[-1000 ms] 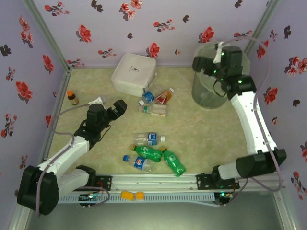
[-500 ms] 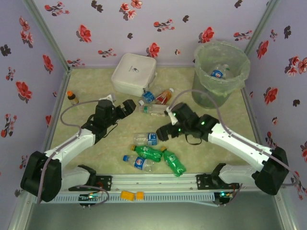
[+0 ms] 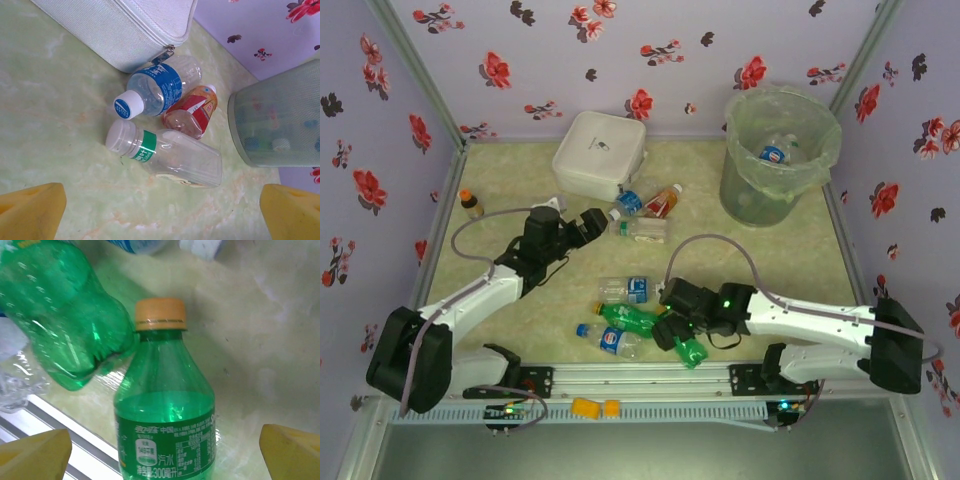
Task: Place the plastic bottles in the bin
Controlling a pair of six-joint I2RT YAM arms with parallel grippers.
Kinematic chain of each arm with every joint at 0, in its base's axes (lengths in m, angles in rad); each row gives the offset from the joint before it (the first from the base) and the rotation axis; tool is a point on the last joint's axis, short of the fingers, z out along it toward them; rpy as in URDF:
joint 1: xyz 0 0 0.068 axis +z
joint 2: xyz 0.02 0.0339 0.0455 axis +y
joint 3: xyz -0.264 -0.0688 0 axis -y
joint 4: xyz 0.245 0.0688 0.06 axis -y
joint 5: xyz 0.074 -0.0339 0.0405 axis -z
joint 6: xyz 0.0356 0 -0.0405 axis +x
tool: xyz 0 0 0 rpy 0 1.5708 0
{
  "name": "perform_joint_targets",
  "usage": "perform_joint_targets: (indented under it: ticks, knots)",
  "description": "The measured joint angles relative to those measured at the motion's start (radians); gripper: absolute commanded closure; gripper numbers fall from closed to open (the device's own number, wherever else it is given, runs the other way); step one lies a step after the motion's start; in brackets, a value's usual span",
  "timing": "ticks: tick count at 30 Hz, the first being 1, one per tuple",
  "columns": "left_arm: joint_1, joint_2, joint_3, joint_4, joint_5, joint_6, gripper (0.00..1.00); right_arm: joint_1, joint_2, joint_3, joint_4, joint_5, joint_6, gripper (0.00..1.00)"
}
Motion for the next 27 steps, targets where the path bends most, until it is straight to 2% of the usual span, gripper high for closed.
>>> perform_joint_targets:
  ticks: [4, 13, 18, 22, 24, 27]
  knots:
    - [-0.002, 0.0, 0.0, 0.0, 0.002, 0.0, 0.0, 0.006, 0.033, -0.055, 0.042, -0.001, 0.028, 0.15]
    - [-0.002, 0.0, 0.0, 0.0, 0.002, 0.0, 0.0, 0.008, 0.071, -0.119, 0.138, 0.0, 0.062, 0.26]
    - [-0.002, 0.0, 0.0, 0.0, 0.002, 0.0, 0.0, 0.01, 0.086, -0.148, 0.179, 0.005, 0.087, 0.4]
    - [-0.002, 0.0, 0.0, 0.0, 0.002, 0.0, 0.0, 0.01, 0.084, -0.149, 0.196, 0.01, 0.093, 0.44]
    - [-0.002, 0.0, 0.0, 0.0, 0.002, 0.0, 0.0, 0.01, 0.082, -0.149, 0.197, 0.014, 0.093, 0.51]
    - [-0.002, 0.0, 0.0, 0.0, 0.002, 0.0, 0.0, 0.01, 0.076, -0.134, 0.172, 0.04, 0.09, 0.55]
